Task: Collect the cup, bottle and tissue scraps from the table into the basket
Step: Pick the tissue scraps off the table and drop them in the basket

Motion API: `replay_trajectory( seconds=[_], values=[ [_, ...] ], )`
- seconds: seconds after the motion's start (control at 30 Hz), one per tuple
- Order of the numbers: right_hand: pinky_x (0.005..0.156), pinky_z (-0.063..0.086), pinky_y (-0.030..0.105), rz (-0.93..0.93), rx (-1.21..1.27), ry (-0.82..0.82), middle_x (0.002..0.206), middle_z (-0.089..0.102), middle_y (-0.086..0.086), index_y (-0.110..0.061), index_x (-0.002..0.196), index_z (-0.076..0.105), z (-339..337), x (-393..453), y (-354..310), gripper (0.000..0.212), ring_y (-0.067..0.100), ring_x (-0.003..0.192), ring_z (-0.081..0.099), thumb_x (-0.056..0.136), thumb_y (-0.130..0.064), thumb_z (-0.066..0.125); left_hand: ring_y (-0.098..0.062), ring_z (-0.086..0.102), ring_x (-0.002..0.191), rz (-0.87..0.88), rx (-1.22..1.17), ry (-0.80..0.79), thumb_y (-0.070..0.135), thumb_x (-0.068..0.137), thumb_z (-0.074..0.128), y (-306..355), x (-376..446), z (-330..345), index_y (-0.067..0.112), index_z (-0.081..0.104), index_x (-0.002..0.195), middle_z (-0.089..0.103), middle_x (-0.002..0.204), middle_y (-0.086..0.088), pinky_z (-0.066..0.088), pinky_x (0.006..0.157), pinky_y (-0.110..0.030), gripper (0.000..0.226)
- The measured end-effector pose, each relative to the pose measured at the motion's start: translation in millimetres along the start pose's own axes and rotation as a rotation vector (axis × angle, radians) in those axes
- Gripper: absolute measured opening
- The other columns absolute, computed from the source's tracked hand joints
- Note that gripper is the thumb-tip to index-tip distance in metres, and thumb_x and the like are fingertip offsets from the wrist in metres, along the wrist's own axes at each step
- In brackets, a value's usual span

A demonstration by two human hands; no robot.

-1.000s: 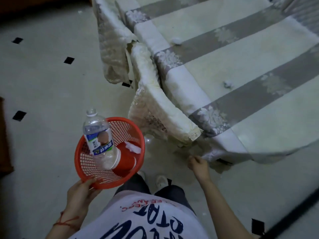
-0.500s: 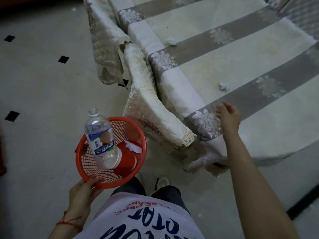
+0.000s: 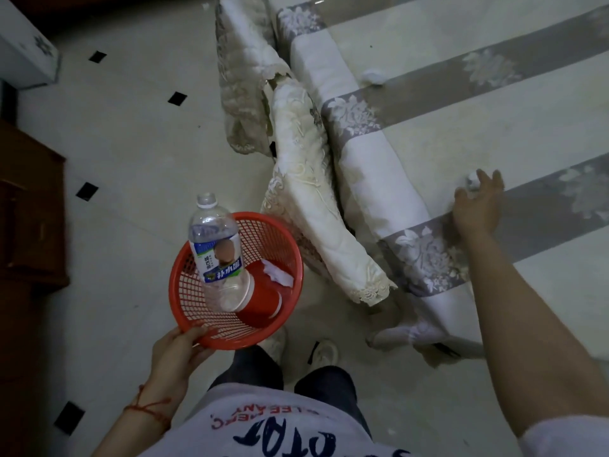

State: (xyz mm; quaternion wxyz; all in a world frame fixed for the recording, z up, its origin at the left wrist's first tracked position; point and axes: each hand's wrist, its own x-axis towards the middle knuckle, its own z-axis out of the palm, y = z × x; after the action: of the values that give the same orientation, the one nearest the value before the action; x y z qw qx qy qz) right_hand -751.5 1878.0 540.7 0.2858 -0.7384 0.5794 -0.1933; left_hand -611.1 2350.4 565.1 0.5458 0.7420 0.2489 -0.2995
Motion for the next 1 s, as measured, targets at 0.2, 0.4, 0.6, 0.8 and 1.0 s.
replay_trajectory(
  seconds=[0.2, 0.4, 0.6, 0.8, 1.0],
  values=[
    [0.114, 0.024, 0.045, -0.003, -0.202, -0.091, 0.156, 0.021, 0.014, -0.012, 0.142, 0.034, 5.4, 16.4, 7.8, 0.053, 0.036, 0.139, 0.024, 0.09, -0.018, 0.045, -0.022, 0.064, 0.081, 0.009, 0.004, 0.013, 0.001, 0.083, 0.056, 2.3, -1.9, 8.7, 0.013, 0.061, 0.095, 0.067, 0.089, -0.005, 0.053, 0.056, -0.025, 0.017],
    [0.095, 0.037, 0.043, -0.064, -0.173, -0.005, 0.127, 0.048, 0.027, -0.004, 0.119, 0.058, 16.1, 2.6, 1.1, 0.035, 0.043, 0.115, 0.044, 0.087, -0.008, 0.044, -0.023, 0.065, 0.084, 0.018, -0.009, 0.015, 0.004, 0.084, 0.058, -0.1, -1.3, 13.3, 0.013, 0.06, 0.103, 0.067, 0.093, -0.007, 0.051, 0.063, -0.03, 0.021],
    [0.084, 0.041, 0.03, -0.083, 0.028, -0.085, 0.115, 0.059, 0.023, -0.003, 0.109, 0.064, 27.9, -30.1, -24.4, 0.029, 0.036, 0.103, 0.057, 0.084, -0.012, 0.054, -0.023, 0.065, 0.083, 0.02, -0.015, 0.006, 0.004, 0.084, 0.057, -1.9, -0.5, 15.2, 0.017, 0.06, 0.095, 0.067, 0.092, -0.006, 0.051, 0.061, -0.029, 0.017],
    [0.068, 0.042, 0.017, -0.042, 0.397, -0.045, 0.096, 0.068, 0.014, -0.007, 0.098, 0.068, 20.5, -72.3, -88.7, 0.021, 0.013, 0.081, 0.056, 0.08, -0.017, 0.063, -0.023, 0.065, 0.083, 0.017, -0.036, -0.006, 0.005, 0.084, 0.059, -2.6, 1.6, 10.6, 0.016, 0.061, 0.097, 0.067, 0.093, -0.008, 0.052, 0.061, -0.029, 0.017],
    [0.06, 0.04, 0.009, -0.188, 0.69, -0.094, 0.072, 0.059, -0.011, -0.02, 0.082, 0.067, -5.4, -132.2, -173.6, 0.009, -0.003, 0.06, 0.051, 0.075, -0.015, 0.068, -0.023, 0.066, 0.082, 0.018, -0.071, -0.021, 0.004, 0.083, 0.06, 1.0, 4.3, -5.8, 0.014, 0.061, 0.098, 0.067, 0.092, -0.008, 0.052, 0.064, -0.03, 0.017]
  ],
)
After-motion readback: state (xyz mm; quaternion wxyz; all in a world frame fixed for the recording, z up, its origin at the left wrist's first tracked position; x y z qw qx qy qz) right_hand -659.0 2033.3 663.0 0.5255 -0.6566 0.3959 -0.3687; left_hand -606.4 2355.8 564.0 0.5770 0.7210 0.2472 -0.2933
